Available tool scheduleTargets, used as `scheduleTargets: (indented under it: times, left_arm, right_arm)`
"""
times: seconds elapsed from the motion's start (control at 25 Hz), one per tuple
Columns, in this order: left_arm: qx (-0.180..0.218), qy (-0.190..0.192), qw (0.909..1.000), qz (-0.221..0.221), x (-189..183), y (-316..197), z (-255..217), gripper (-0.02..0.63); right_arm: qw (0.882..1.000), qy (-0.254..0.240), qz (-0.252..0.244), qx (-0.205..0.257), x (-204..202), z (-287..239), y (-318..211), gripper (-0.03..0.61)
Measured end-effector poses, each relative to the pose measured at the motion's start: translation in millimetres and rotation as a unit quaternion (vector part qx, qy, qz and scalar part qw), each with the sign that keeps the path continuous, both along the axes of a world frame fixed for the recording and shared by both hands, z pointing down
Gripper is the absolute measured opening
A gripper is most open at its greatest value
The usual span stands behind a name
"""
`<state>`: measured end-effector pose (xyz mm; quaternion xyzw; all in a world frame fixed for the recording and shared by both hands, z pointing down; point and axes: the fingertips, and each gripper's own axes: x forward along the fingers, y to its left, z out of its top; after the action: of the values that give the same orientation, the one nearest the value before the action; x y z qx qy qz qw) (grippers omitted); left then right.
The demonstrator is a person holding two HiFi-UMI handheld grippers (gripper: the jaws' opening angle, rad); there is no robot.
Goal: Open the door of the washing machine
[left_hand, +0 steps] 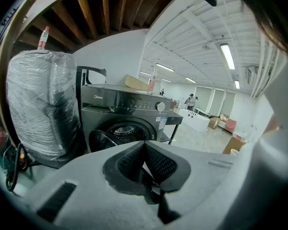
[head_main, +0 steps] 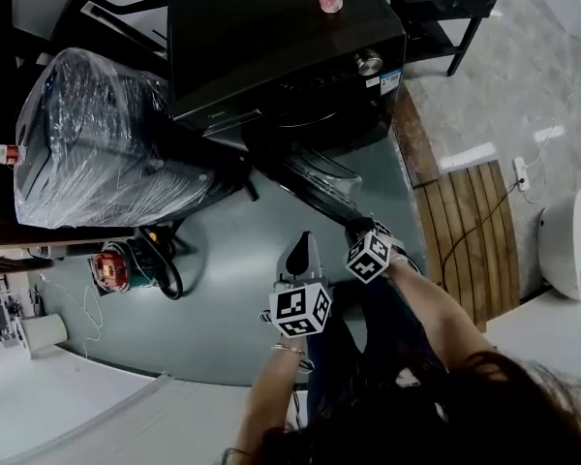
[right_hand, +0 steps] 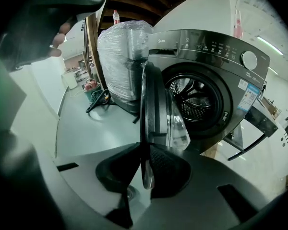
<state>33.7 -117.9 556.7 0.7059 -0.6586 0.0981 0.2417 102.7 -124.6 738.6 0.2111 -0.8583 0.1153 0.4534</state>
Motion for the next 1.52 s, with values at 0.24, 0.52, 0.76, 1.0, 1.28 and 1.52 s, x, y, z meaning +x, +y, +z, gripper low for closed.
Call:
scheduleTargets:
  times: [0.24, 0.52, 0.76, 1.0, 1.28, 1.52]
  left_arm:
    - [-0.003, -0.002, 0.9998, -0.022, -17.9, 16.0, 0.5, 0.012]
    - [0.005, -0.002, 0.9995, -0.030, -41.7, 26.7, -5.4, 0.012]
    - [0.007, 0.005, 0.9998, -0.020, -58.8, 40.6, -3.1, 0.012]
    - [0.008, 0.014, 0.9999, -0.004, -78.7, 56.3, -0.5, 0.012]
    - [0.010, 0.024, 0.9997, 0.004, -110.6, 78.5, 0.7, 0.012]
    - [0.010, 0.023, 0.9997, -0.003, -147.6, 104.3, 4.8, 0.012]
  right_arm:
    - [1.000, -0.003, -0.011, -0.012, -15.3, 1.4, 23.4, 0.052]
    - [1.000, -0.005, -0.004, -0.023, -33.8, 2.6, 45.5, 0.054]
    - [1.000, -0.004, 0.013, -0.026, -48.8, 3.3, 61.5, 0.055]
    - [0.999, 0.002, 0.034, -0.027, -64.0, 4.4, 77.1, 0.056]
    - [0.998, 0.008, 0.060, -0.029, -86.1, 4.3, 96.9, 0.057]
    - [0.997, 0.003, 0.076, -0.029, -114.1, 6.1, 117.7, 0.061]
